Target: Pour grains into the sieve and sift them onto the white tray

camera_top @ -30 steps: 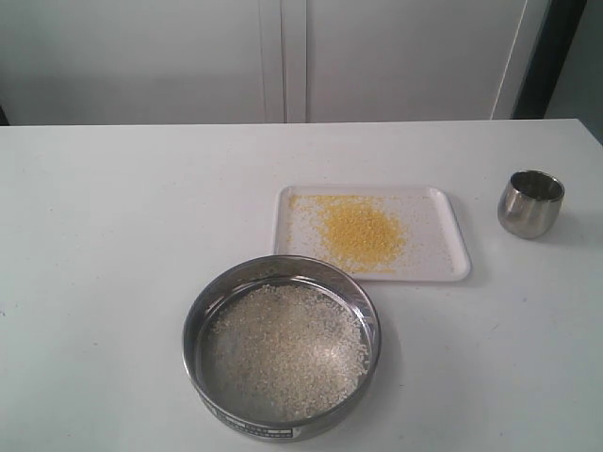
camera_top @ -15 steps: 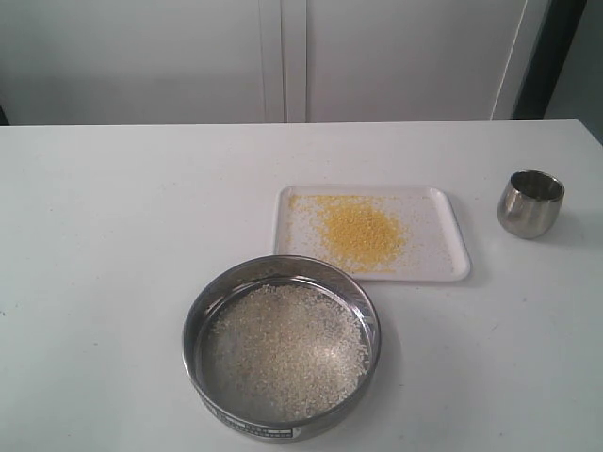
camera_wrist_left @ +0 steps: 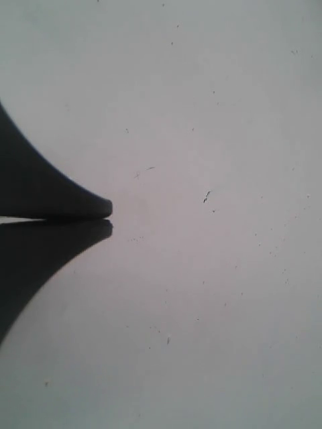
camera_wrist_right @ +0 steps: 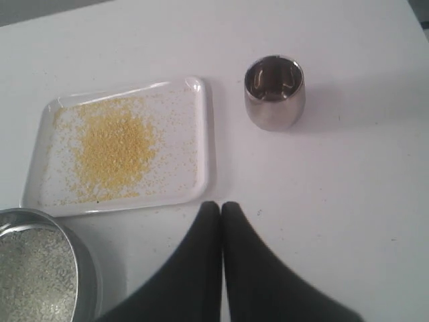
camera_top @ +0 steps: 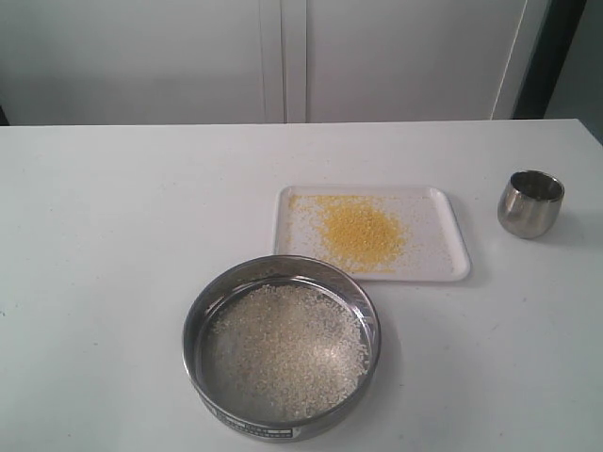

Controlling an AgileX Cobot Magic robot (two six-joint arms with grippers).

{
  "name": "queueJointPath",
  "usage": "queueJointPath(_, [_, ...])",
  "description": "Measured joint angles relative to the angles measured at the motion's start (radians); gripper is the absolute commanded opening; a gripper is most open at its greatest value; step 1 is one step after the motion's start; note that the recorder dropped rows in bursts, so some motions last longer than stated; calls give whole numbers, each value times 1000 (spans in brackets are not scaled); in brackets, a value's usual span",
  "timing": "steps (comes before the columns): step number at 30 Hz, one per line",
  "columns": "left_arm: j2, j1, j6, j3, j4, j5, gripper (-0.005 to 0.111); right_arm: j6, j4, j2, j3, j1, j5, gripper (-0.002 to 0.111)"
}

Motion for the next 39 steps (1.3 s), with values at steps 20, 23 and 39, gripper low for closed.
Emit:
queueJointPath(20, [0, 0, 0, 0, 0, 0, 0, 2, 0, -231, 0, 0, 0, 0])
queueJointPath(23, [0, 0, 0, 0, 0, 0, 0, 2, 0, -231, 0, 0, 0, 0])
queueJointPath(39, [0, 0, 0, 0, 0, 0, 0, 2, -18, -289, 10, 67, -10, 0])
